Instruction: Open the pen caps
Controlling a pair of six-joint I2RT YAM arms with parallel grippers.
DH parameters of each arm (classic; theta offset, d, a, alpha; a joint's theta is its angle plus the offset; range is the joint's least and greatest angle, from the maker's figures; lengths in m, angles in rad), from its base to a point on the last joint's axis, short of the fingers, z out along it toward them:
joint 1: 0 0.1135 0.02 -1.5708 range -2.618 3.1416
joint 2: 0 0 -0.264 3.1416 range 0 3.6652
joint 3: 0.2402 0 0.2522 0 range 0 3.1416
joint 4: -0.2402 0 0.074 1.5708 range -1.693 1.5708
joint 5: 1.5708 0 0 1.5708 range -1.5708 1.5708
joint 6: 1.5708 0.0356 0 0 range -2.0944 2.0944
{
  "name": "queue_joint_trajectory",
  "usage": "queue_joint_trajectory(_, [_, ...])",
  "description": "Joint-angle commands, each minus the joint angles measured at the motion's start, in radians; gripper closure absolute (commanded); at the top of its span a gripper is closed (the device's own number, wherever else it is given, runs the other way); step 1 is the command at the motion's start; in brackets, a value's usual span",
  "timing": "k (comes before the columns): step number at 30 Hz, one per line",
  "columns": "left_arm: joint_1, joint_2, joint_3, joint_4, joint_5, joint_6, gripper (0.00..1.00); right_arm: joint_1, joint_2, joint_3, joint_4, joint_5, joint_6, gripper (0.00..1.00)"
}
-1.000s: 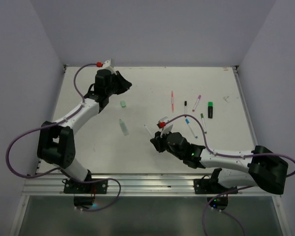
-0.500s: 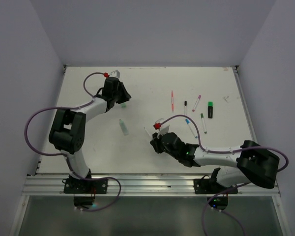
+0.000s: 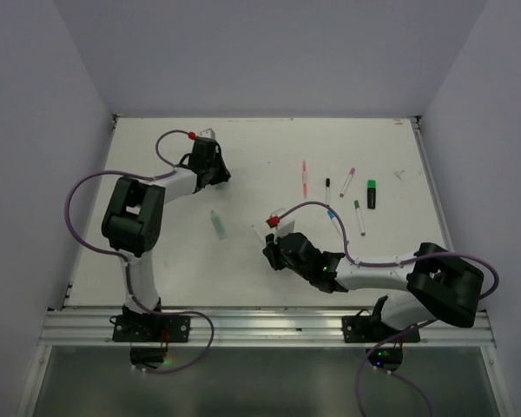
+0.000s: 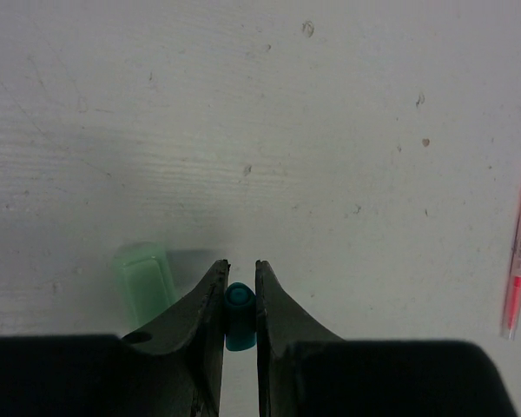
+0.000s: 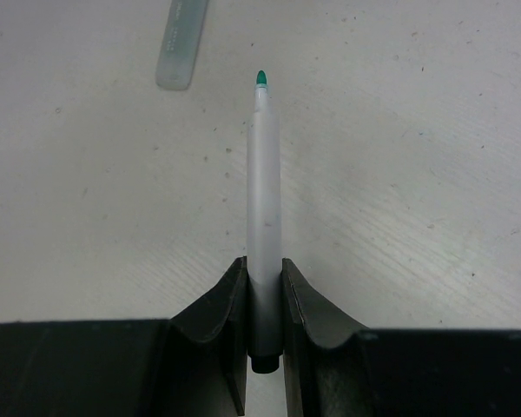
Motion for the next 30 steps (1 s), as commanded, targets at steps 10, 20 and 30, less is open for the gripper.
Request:
queue_joint_trajectory(10, [-0.014, 0.052, 0.048, -0.042, -0.129, 0.016, 0.78, -0.006, 0.082, 0.093, 0.046, 0.081, 0.031, 1.00])
queue_joint_trajectory(20, [-0.022, 0.062, 0.047, -0.066, -0.168, -0.010, 0.68, -0.013, 0.209, 0.194, 0.072, 0.092, 0.045, 1.00])
queue_joint_trajectory(30, [-0.025, -0.010, 0.037, -0.081, -0.149, -0.036, 0.61, -0.043, 0.309, 0.269, 0.044, 0.124, 0.049, 1.00])
